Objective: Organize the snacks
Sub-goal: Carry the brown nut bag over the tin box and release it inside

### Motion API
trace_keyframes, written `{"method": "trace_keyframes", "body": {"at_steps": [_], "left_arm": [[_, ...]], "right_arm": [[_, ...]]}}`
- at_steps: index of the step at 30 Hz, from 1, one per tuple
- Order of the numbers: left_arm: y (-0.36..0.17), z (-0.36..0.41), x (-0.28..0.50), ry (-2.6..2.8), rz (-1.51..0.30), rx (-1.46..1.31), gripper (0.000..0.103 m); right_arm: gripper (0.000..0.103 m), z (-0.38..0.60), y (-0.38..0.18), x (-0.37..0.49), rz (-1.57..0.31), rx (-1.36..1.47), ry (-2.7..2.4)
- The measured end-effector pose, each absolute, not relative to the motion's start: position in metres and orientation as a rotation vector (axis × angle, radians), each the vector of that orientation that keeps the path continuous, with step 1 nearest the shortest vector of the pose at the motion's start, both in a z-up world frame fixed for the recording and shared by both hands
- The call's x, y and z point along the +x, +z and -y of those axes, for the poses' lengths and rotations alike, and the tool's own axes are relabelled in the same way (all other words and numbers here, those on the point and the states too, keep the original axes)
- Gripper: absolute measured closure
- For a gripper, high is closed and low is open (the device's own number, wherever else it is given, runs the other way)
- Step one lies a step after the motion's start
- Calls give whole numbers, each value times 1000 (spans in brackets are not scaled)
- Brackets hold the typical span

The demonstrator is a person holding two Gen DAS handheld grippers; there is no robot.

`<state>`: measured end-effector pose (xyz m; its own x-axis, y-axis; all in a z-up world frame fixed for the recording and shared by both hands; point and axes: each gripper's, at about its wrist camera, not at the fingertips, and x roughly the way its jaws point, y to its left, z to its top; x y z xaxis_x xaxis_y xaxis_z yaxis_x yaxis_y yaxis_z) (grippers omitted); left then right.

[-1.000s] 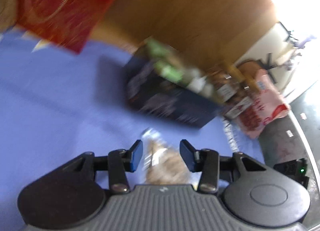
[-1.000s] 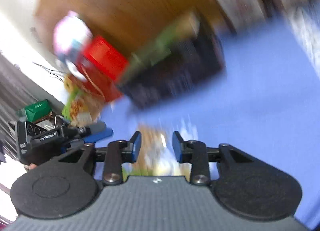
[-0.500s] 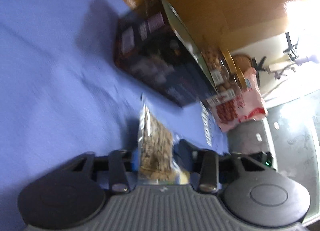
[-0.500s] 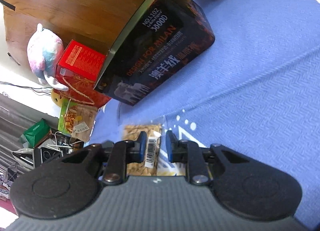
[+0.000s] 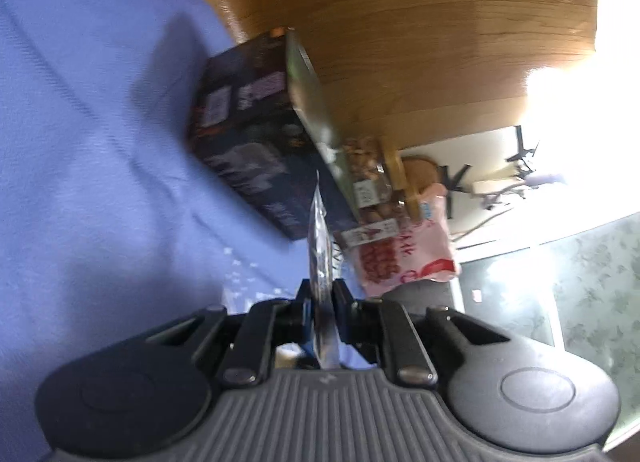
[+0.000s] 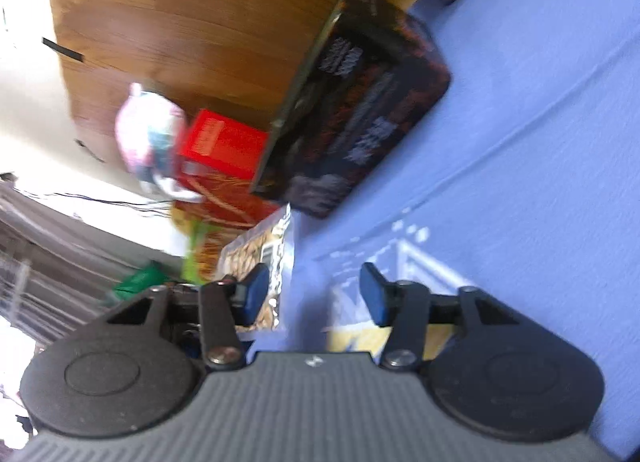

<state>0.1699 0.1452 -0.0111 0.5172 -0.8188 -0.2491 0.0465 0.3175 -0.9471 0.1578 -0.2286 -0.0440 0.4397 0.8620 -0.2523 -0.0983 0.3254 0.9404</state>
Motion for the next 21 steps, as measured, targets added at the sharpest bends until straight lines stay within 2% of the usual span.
{"method": "trace_keyframes", "body": {"at_steps": [1, 2, 3, 4, 8, 10, 14, 21], "left_arm": [[-10, -142, 170, -681, -856, -1102, 92], [-7, -139, 170, -686, -858, -1087, 92], [-5, -134, 171, -684, -864, -1069, 92], [-3, -129, 173, -671, -869, -1048, 92], [20, -110, 201, -647, -876, -944, 89], [42, -100, 219, -619, -848, -837, 81], [75, -74, 264, -523, -793, -635, 71], [69, -36, 308, -312, -808, -390, 55]], "right_arm": [[49, 227, -45, 157, -905, 1074, 780], [54, 225, -45, 156, -904, 1091, 804], [83, 223, -42, 155, -896, 1093, 830], [86, 222, -38, 155, -887, 1080, 835], [88, 226, -2, 166, -801, 954, 784], [88, 225, 20, 180, -746, 874, 752], [88, 218, 48, 225, -677, 738, 682], [86, 187, 48, 266, -588, 427, 504]]}}
